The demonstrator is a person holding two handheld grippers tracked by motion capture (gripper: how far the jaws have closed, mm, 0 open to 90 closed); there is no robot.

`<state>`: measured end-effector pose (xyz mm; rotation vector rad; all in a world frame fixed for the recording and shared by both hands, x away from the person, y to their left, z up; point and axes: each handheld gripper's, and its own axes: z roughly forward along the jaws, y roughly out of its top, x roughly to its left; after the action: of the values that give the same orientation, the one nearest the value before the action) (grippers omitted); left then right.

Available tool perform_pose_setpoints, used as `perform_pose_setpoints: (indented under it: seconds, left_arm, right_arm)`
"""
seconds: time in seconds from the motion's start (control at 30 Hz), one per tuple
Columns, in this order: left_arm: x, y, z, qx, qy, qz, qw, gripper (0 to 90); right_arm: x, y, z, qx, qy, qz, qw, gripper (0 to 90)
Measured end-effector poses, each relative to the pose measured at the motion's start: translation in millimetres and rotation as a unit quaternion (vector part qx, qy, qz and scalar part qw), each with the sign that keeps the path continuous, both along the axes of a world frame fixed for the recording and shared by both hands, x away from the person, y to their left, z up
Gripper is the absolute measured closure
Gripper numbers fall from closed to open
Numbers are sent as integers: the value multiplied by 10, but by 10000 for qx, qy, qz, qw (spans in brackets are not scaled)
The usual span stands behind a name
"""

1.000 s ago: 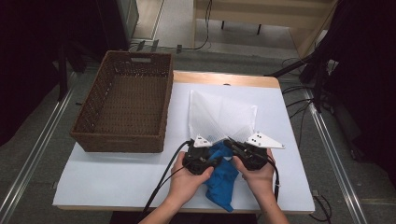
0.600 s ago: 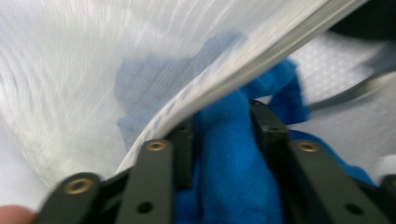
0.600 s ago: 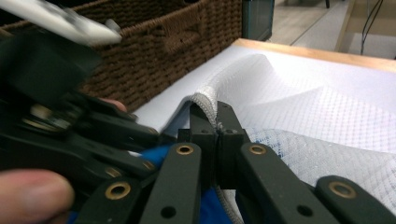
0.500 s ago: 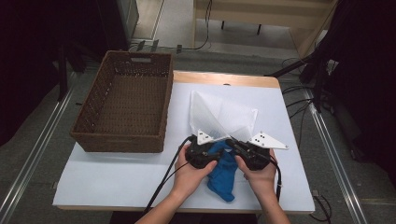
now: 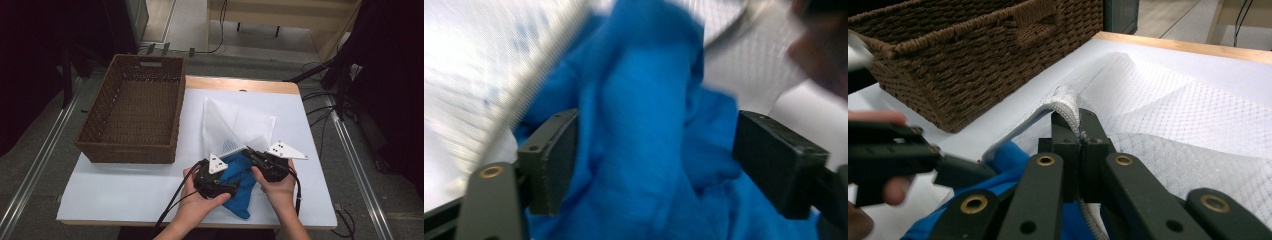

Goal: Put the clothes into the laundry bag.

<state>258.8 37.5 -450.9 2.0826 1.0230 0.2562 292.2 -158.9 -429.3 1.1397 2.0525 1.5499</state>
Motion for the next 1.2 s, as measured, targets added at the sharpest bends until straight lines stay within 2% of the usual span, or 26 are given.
perform_pose_setpoints:
  seconds: [0.07, 0.13, 0.17, 0.2, 0.3, 0.37, 0.43, 0.53, 0.57, 0.6, 0.63, 0.67, 0.7, 0.73, 0.8, 0.83, 0.87, 0.9, 0.97, 1.0, 1.03, 1.1, 1.2]
  left_arm:
    - [-22, -85, -61, 385, -136, 61, 9991, 195]
    - [-44, -149, -90, 704, -250, 35, 9972, 219]
    - [-50, -169, -99, 820, -320, 62, 9961, 257]
    - [-50, -171, -98, 846, -355, 93, 9957, 328]
    - [-2, -110, -59, 493, -146, 111, 9986, 576]
    - [34, -69, -36, 305, -37, 131, 9994, 676]
    - [63, -39, -1, 99, 16, 145, 9998, 687]
    - [100, -11, 108, -140, -100, 247, 9995, 702]
    - [118, -2, 151, -258, -133, 304, 9991, 702]
    - [176, 36, 220, -687, -134, 427, 9966, 701]
    - [176, 36, 220, -687, -134, 427, 9966, 701]
    - [203, 57, 245, -917, -169, 504, 9944, 701]
    - [224, 76, 263, -1051, -239, 598, 9924, 699]
    - [249, 72, 252, -1124, -471, 758, 9896, 696]
    - [270, 56, 220, -1071, -520, 808, 9896, 692]
    - [304, 29, 168, -921, -524, 847, 9908, 683]
    - [350, 2, 97, -716, -450, 873, 9926, 669]
    - [415, -24, -9, -526, -209, 875, 9946, 644]
    - [460, -30, -125, -510, -55, 725, 9960, 586]
    - [449, -31, -138, -515, -125, 643, 9965, 562]
    - [425, -34, -119, -448, -177, 581, 9971, 521]
    - [370, -31, -55, -494, -221, 406, 9977, 368]
    - [263, 22, 76, -563, -317, 240, 9976, 267]
  right_arm:
    - [1, 9, -11, -18, 1, 14, 10000, 897]
    - [0, 7, -12, -11, 19, 22, 10000, 897]
    - [1, 6, -11, -4, 10, 29, 10000, 897]
    - [2, 5, -8, 2, 6, 30, 10000, 897]
    - [-3, 10, -3, 6, 10, 47, 10000, 897]
    - [-14, 26, 4, 9, 5, 62, 10000, 897]
    - [-19, 34, 11, 3, -4, 68, 10000, 898]
    - [-48, 54, 52, 23, -101, 94, 9999, 898]
    - [-48, 54, 52, 23, -101, 94, 9999, 898]
    - [-61, 59, 73, 44, -119, 89, 9999, 897]
    - [-61, 59, 73, 44, -119, 89, 9999, 897]
    - [-65, 63, 81, 69, -130, 87, 9999, 897]
    - [-75, 62, 100, 104, -178, 73, 9998, 898]
    - [-80, 59, 109, 131, -185, 67, 9997, 898]
    - [-83, 55, 116, 145, -197, 64, 9997, 898]
    - [-83, 52, 118, 139, -208, 68, 9997, 898]
    - [-81, 49, 115, 133, -194, 72, 9997, 898]
    - [-77, 48, 106, 136, -171, 66, 9997, 898]
    - [-64, 41, 80, 103, -144, 62, 9998, 898]
    - [-57, 37, 68, 83, -135, 56, 9999, 898]
    - [-52, 33, 58, 80, -125, 47, 9999, 898]
    - [-43, 19, 47, 86, -103, 25, 9999, 898]
    - [-24, -3, 31, 91, -77, -18, 9999, 898]
